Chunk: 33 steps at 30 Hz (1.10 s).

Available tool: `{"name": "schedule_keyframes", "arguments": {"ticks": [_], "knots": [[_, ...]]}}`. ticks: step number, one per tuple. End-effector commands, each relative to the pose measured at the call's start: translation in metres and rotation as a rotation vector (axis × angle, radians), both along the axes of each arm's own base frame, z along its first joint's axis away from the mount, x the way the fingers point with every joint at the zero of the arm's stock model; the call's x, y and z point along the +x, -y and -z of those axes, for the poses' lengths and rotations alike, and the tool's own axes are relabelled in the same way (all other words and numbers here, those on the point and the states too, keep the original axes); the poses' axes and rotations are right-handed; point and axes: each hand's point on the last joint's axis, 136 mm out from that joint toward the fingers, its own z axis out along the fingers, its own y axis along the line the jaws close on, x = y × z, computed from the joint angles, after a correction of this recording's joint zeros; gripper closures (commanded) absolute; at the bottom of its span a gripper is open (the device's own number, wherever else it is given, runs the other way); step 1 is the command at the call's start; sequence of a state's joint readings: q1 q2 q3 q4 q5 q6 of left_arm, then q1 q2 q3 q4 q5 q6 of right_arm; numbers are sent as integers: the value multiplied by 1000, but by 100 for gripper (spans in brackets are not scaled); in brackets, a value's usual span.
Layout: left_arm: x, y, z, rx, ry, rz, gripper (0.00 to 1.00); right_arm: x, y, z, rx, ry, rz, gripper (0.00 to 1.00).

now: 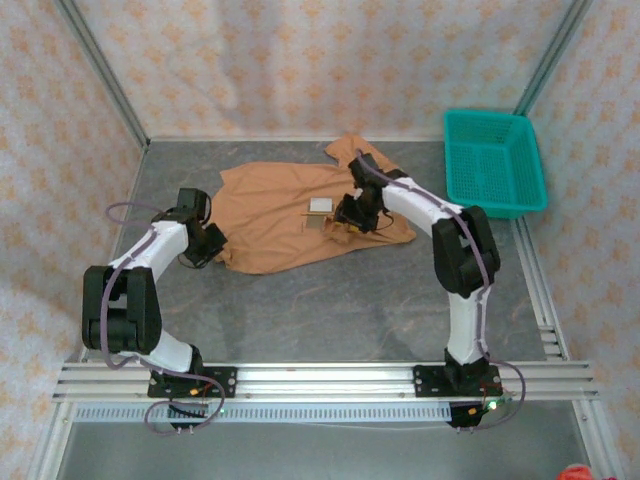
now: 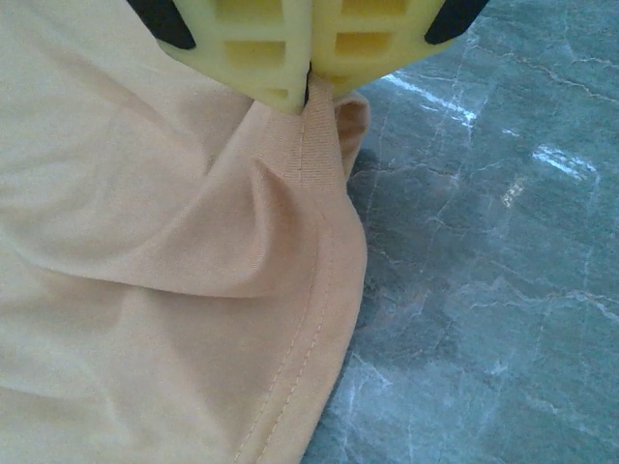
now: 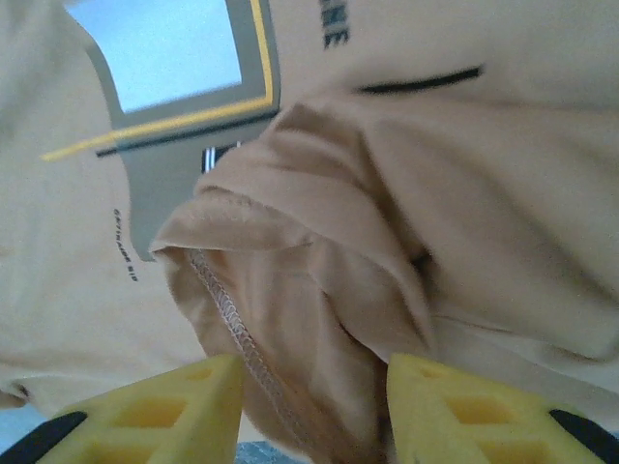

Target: Fold the inside-out t-shirt

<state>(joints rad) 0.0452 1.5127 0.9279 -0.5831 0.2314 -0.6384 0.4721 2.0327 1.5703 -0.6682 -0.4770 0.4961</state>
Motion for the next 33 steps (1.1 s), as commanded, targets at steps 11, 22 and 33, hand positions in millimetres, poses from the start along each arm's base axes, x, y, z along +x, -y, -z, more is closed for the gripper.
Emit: {"name": "schedule_keyframes", "arguments": {"ticks": [11,22,33], "knots": [[1,4,-1,-9,12,5,100,-56,-101,-25,44,49,-280,83],[0,5,4,-13,2,14,100,2,-9,-23,-213,174,-78,76],[-2,3,2,3,-3,20,100,22,5,1,-439,137,-203,76]]}}
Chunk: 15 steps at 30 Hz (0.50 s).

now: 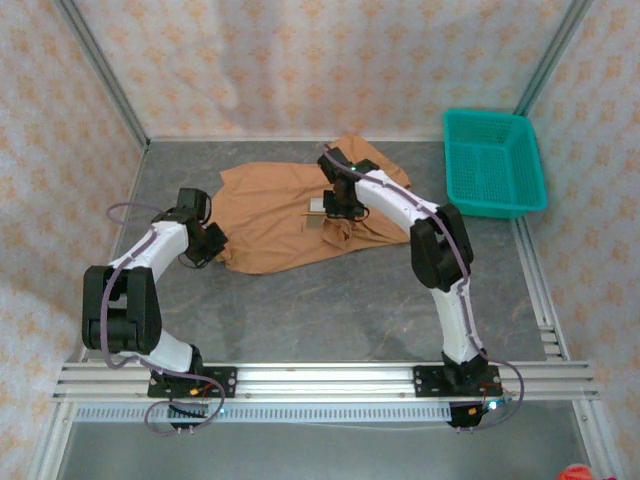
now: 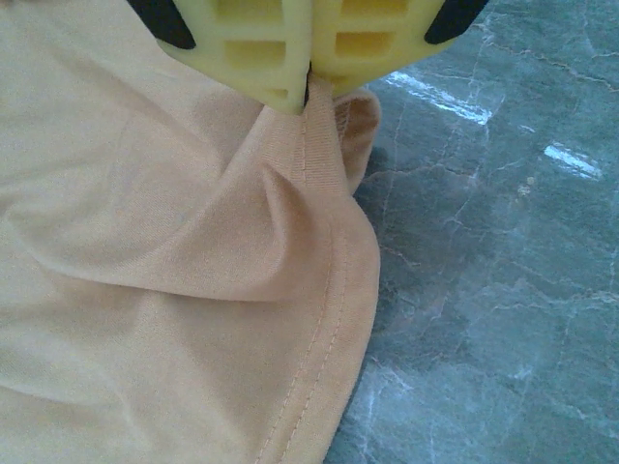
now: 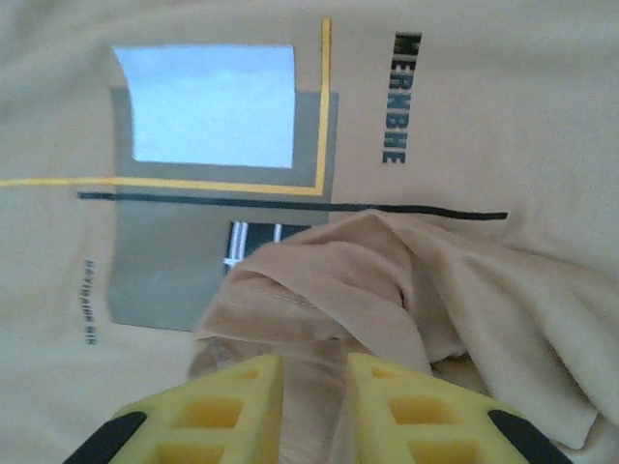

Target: Fold the inside-out t-shirt

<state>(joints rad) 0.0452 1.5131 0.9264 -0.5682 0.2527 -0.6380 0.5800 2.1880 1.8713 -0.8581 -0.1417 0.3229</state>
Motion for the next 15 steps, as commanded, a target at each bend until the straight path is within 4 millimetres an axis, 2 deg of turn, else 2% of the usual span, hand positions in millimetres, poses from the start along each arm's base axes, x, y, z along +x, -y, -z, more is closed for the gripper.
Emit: {"name": "schedule_keyframes", "arguments": {"ticks": [1,15], "knots": [[-5,0,3,23,-16,13,100,-6,16,5,-109,-24,-31,76],[-7,-1,3,28,-20,15,100,-6,10,26,-119,-67,-55,72]]}}
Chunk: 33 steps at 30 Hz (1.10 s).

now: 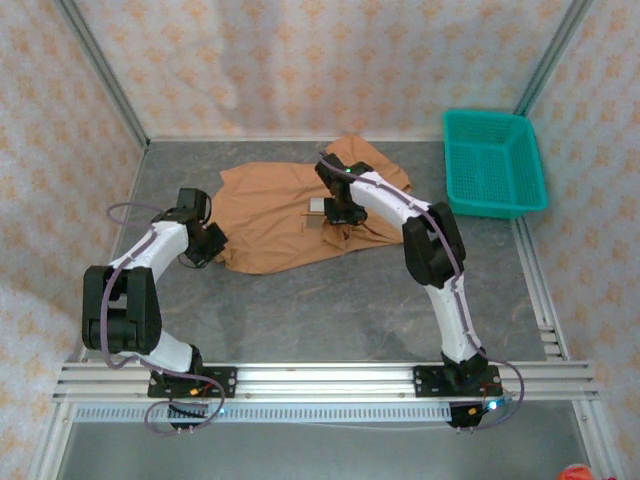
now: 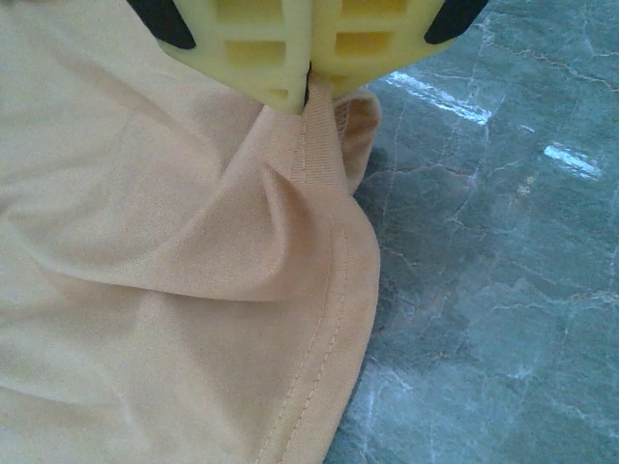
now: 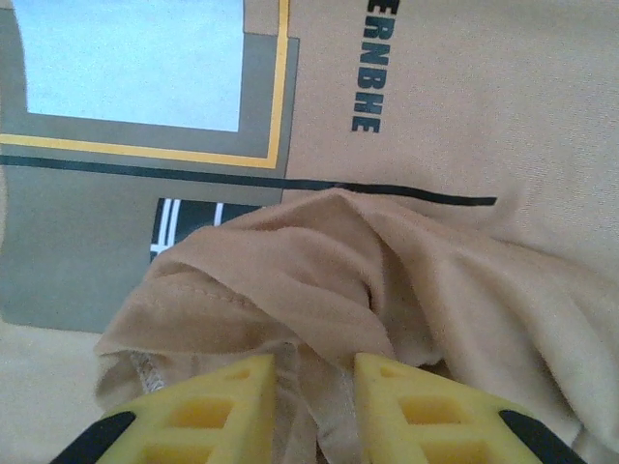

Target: Fold the inside-out t-shirt

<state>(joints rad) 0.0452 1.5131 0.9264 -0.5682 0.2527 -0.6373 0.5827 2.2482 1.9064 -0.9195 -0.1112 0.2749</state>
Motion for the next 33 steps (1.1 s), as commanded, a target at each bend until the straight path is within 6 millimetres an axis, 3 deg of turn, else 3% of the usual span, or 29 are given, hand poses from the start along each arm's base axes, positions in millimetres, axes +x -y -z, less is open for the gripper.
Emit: {"name": "schedule_keyframes", "arguments": {"ticks": [1,9,10,12,15,19,24,29,33], "knots": [[-8,-1,4,28,-23,14,100,-2,2,6,-35,-17,-13,72],[-9,-2,3,31,-27,18,100,-1,8,16,-83,-29,-8,76],[-8,-2,2,33,-24,19,100,0,8,15,-89,-27,-10,80],[-8,-4,-1,36,-26,20,100,2,13,12,-110,-20,-3,100],[-5,-8,-10,33,-16,11,100,8,18,-10,-117,12,9,100],[8,-20,-46,30,54,-19,100,18,28,-84,-67,137,38,100],[27,-45,-128,30,228,-99,100,23,56,-203,53,351,115,100],[31,-66,-217,56,411,-163,100,8,89,-305,208,534,191,100],[24,-83,-276,93,531,-205,100,-11,125,-372,249,669,242,100]]}}
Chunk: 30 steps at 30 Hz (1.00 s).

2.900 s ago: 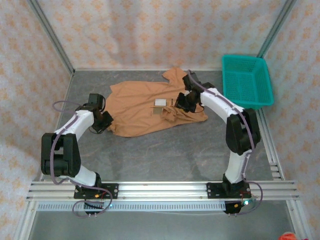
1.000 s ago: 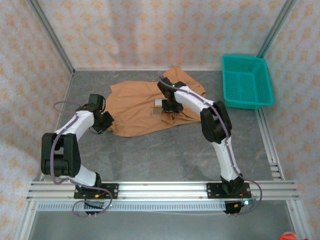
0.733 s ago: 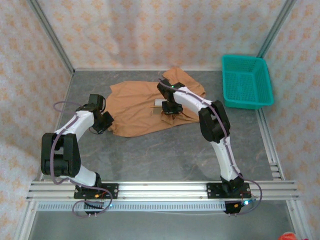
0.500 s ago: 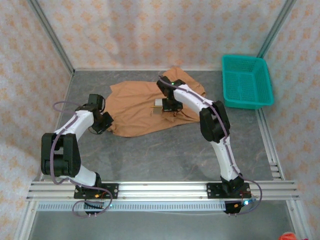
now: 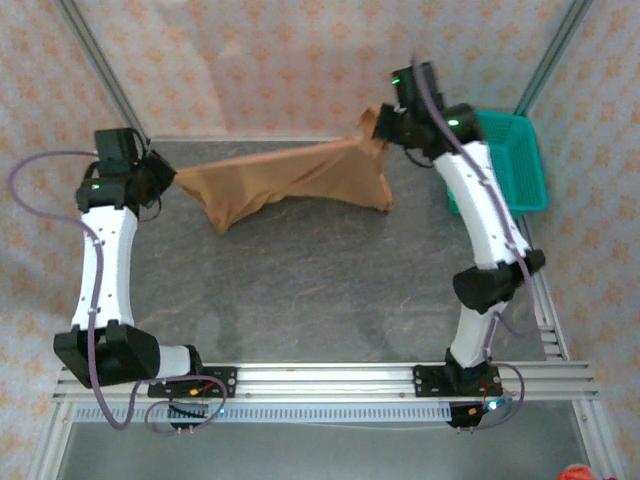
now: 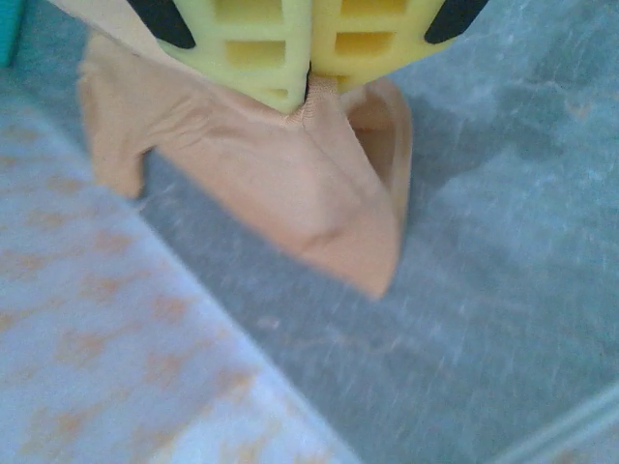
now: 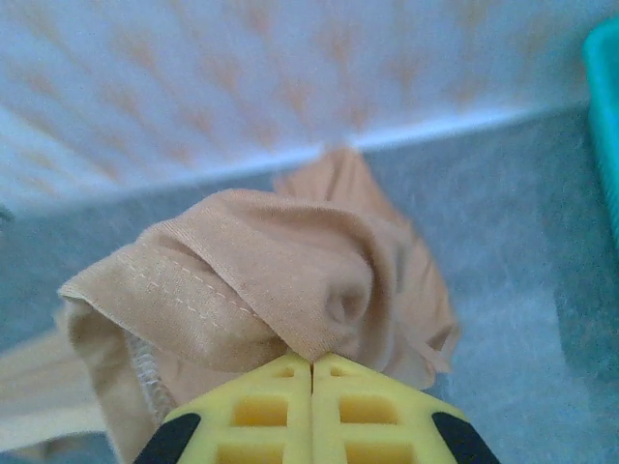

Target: Fold the inside-out t-shirt

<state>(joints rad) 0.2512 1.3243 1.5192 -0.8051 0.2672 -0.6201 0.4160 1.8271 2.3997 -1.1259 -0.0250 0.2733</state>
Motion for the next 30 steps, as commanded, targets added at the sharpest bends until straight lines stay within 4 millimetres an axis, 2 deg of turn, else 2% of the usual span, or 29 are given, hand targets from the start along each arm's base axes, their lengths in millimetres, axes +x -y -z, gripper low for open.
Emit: {"name": "schedule_keyframes", "arguments": {"ticks": [1,3,4,6,9,12,14,17,19,25,30], "knots": [[-22,-12,-27,18,14,-44,100,-26,36,-30,-13,26,63,100],[-29,-22,-41,45,43,-74,100,-33,53,-37,-16,37,89,100],[-32,-27,-43,51,49,-87,100,-35,59,-34,-16,28,100,100],[-34,-30,-40,46,46,-94,100,-38,59,-23,-11,-3,91,100],[-30,-24,-22,0,31,-70,100,-37,46,10,38,-78,52,100],[-25,-18,3,-46,5,-44,100,-35,28,57,98,-177,11,100],[-26,-18,21,-46,-28,-44,100,-35,28,89,83,-245,19,100],[-26,-19,39,-46,-71,-38,100,-32,35,118,40,-309,48,100],[-24,-18,46,-56,-87,-26,100,-29,36,124,31,-330,56,100],[-19,-9,44,-68,-81,14,100,-21,30,112,62,-298,40,100],[-12,-5,28,-73,-62,47,100,-12,51,90,12,-264,76,100]]}}
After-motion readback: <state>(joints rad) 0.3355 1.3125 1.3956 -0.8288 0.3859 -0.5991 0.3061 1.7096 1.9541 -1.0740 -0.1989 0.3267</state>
